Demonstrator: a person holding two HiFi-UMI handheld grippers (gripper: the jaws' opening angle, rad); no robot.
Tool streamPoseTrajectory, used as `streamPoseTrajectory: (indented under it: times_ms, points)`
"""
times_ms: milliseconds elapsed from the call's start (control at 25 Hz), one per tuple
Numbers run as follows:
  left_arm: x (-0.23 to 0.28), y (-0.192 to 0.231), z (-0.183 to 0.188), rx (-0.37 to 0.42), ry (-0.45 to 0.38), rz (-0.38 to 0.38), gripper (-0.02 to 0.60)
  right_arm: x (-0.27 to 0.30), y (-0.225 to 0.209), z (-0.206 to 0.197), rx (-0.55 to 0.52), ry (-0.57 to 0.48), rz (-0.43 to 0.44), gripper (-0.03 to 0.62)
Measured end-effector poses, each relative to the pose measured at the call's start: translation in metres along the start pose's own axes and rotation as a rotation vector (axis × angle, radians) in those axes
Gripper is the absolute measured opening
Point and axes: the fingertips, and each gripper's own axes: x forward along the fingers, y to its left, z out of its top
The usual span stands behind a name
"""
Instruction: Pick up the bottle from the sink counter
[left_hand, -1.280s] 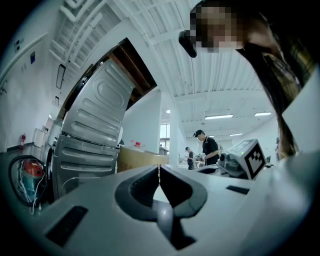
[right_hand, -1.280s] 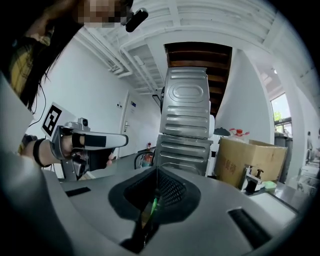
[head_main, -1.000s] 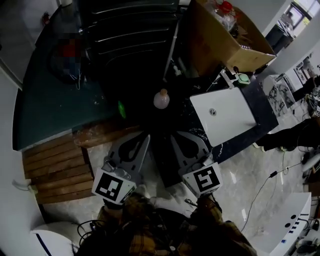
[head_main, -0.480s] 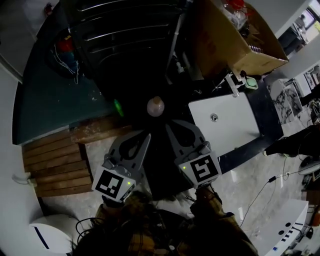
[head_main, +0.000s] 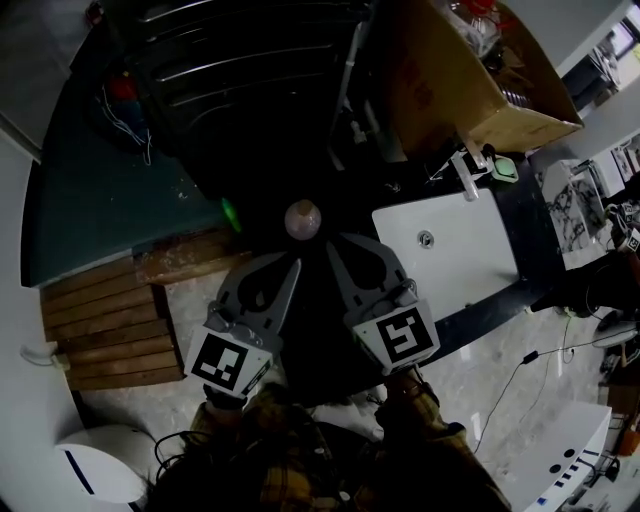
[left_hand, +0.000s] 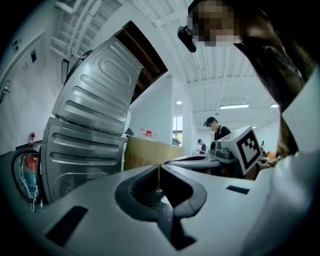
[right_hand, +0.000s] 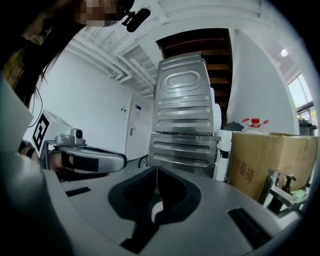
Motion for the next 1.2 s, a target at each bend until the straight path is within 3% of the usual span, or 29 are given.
streamPoseTrajectory:
  times_ms: [200, 360, 880, 1200]
  points:
    - [0.008, 0.0, 0.002, -0.041, 0.014, 0.01, 0.023, 0.009, -0.007, -0.004, 0.026, 0.0, 0.017, 0.018]
    - [0.009, 0.008, 0.0, -0.005, -0.001, 0.029, 0.023, 0.018, -0.007, -0.008, 0.03, 0.004, 0.039, 0.018]
    - [0.024, 0.039, -0.021, -0.007, 0.037, 0.09, 0.025, 0.048, -0.014, -0.027, 0.053, 0.04, 0.096, 0.02]
    - [0.042, 0.052, -0.037, -0.018, 0.072, 0.112, 0.025, 0.075, -0.027, -0.05, 0.097, 0.081, 0.133, 0.123]
